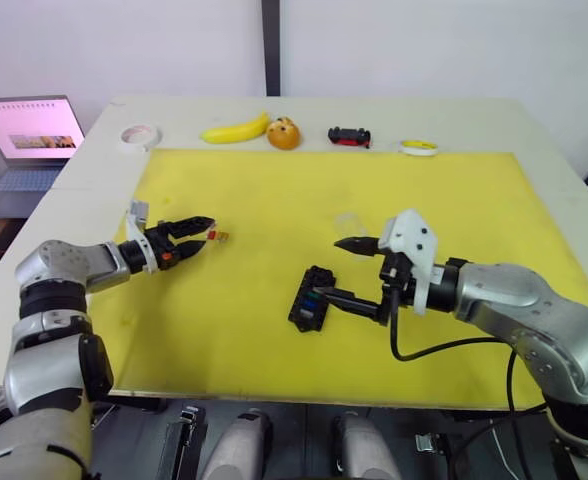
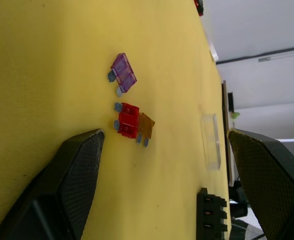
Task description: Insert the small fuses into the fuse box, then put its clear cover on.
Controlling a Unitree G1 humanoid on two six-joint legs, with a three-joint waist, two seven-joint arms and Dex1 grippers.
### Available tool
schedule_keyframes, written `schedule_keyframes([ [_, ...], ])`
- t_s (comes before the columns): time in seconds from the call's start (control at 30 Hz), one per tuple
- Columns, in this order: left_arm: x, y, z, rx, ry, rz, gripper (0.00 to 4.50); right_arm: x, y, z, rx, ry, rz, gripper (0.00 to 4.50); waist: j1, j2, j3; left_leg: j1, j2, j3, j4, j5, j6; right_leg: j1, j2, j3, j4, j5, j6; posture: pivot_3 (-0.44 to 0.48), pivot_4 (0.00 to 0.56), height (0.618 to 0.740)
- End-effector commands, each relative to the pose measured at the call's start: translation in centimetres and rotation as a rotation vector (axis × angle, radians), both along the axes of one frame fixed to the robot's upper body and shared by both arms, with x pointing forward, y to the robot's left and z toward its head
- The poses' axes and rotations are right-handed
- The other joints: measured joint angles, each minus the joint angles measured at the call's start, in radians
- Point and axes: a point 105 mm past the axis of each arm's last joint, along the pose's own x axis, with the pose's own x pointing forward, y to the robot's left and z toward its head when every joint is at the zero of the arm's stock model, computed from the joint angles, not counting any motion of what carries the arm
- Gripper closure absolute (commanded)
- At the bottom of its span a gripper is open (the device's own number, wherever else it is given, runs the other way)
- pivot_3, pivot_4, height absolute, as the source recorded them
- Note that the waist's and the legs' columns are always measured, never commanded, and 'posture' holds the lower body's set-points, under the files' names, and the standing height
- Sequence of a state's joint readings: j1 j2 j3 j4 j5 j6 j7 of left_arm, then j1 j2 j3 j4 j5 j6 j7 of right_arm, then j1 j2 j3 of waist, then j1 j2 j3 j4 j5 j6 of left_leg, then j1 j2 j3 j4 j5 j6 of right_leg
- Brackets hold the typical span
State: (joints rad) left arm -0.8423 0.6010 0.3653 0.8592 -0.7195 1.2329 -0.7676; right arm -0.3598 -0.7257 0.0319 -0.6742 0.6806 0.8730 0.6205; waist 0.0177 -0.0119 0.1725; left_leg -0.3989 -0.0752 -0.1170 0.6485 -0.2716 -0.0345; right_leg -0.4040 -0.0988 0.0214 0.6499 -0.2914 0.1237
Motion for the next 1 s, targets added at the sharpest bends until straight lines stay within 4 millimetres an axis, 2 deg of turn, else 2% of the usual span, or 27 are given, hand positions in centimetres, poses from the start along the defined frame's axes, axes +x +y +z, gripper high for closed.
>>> schedule_keyframes([
  [0.03, 0.3, -1.2, -1.1, 0.001, 0.045, -0.014, 0.35, -0.5, 0.4, 0.8, 0.015, -0.051, 0.01, 0.0, 0.002, 0.0, 0.0, 0.0, 0.0, 0.0, 0.0, 0.0, 0.0, 0.0, 0.0, 0.0, 0.0, 0.0, 0.0, 0.0, 0.15, 0.74],
  [0.37, 1.2, -0.6, -1.8, -0.002, 0.049, 0.072, 0.35, -0.6, 0.4, 0.7, 0.022, -0.052, -0.009, 0.0, 0.022, 0.0, -0.001, 0.001, 0.0, 0.0, 0.001, 0.0, 0.0, 0.001, 0.0, 0.0, 0.001, 0.0, 0.0, 0.0, 0.15, 0.74],
  [1.0, 0.6, -2.9, -2.7, -0.031, 0.068, -0.002, 0.35, -0.7, 0.2, 0.6, 0.016, -0.056, -0.021, 0.0, 0.025, 0.0, -0.001, 0.002, 0.0, 0.0, 0.001, 0.0, 0.0, 0.002, 0.0, 0.0, 0.002, 0.0, 0.0, 0.0, 0.15, 0.74],
])
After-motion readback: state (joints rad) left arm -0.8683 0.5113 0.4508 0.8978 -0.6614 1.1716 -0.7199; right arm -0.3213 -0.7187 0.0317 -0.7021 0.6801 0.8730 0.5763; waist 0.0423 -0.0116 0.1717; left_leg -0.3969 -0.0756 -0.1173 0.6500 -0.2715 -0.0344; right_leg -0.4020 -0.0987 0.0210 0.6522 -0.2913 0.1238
